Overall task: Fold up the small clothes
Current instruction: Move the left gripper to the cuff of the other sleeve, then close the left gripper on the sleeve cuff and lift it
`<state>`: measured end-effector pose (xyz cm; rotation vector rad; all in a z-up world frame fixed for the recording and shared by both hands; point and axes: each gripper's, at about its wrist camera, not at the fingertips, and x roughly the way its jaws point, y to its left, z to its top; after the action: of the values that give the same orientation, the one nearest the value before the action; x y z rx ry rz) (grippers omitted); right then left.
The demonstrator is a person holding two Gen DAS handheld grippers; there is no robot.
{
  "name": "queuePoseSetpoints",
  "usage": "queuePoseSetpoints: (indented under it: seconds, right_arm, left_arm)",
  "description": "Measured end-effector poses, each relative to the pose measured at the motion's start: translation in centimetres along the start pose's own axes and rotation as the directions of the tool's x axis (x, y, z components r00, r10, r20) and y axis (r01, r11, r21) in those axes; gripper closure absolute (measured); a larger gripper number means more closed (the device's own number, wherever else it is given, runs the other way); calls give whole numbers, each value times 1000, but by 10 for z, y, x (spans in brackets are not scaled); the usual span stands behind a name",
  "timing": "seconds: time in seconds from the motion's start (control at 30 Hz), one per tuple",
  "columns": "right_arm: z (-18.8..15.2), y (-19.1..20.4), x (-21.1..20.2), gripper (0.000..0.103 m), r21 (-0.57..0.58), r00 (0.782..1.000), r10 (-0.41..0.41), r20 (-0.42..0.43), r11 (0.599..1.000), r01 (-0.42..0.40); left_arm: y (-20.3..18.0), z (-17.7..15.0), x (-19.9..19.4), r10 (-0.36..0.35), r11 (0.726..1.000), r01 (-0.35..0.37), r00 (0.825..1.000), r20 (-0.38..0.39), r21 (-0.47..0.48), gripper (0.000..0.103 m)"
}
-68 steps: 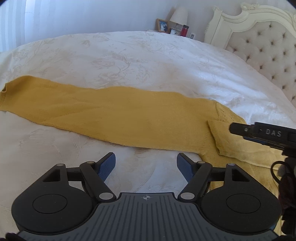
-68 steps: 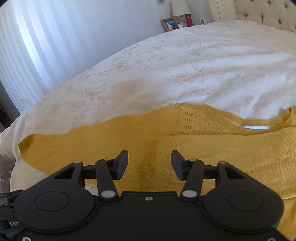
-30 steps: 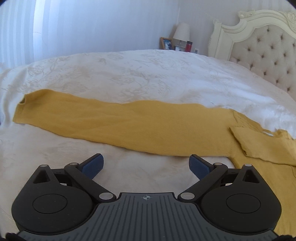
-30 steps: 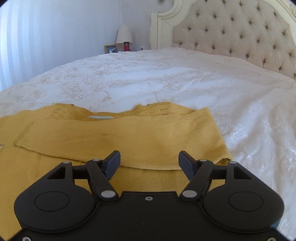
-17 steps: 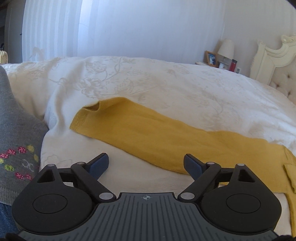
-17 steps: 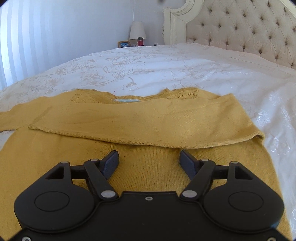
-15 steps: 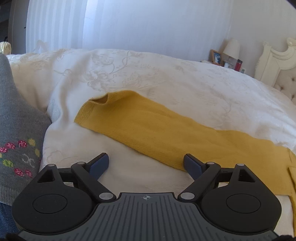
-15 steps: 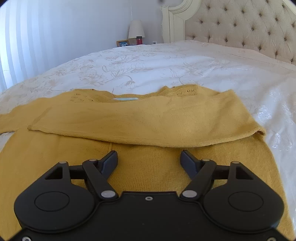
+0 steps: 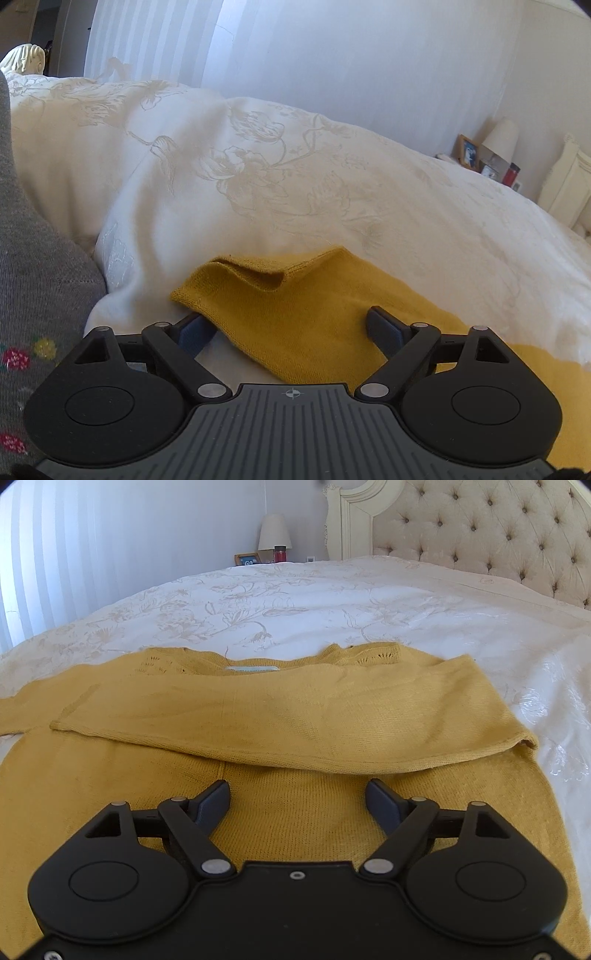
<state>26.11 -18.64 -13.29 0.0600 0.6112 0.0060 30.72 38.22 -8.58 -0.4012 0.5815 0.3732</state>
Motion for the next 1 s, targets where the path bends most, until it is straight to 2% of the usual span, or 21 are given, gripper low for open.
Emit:
queuePoseSetpoints:
  seconds: [0.2, 0.3, 0.37, 0.47, 0.63, 0.8, 1.0]
  right_arm:
    - [0, 0, 1, 20, 1, 1000, 1, 0, 1000, -1]
    - [0, 0, 1, 20, 2, 1000, 2, 0, 1000, -2]
    - [-1, 0, 1, 20, 4, 1000, 3, 0, 1000, -3]
    - [-1, 0, 1, 19, 8, 1000, 7, 1, 1000, -7]
    - [-1, 0, 1, 19, 9, 1000, 7, 0, 1000, -7]
    - [-1, 0, 1, 19, 9, 1000, 7, 0, 1000, -7]
    - [-1, 0, 2, 18, 4, 1000, 5, -2, 1000, -5]
  left_arm:
    - [-8, 29, 14, 93, 993, -95, 995, 24, 72, 15]
    - [-15, 37, 7, 114, 989, -117, 993, 34, 89, 16]
    - [-20, 32, -6, 79, 990, -83, 996, 42, 112, 16]
    - [-23, 10, -26, 11, 991, -10, 1000, -4, 137, 16]
    - [-4, -20, -40, -17, 999, 20, 998, -63, 42, 16]
    - [3, -15, -26, -33, 999, 35, 998, -51, 42, 16]
    - [20, 0, 0, -68, 995, 67, 998, -10, -77, 16]
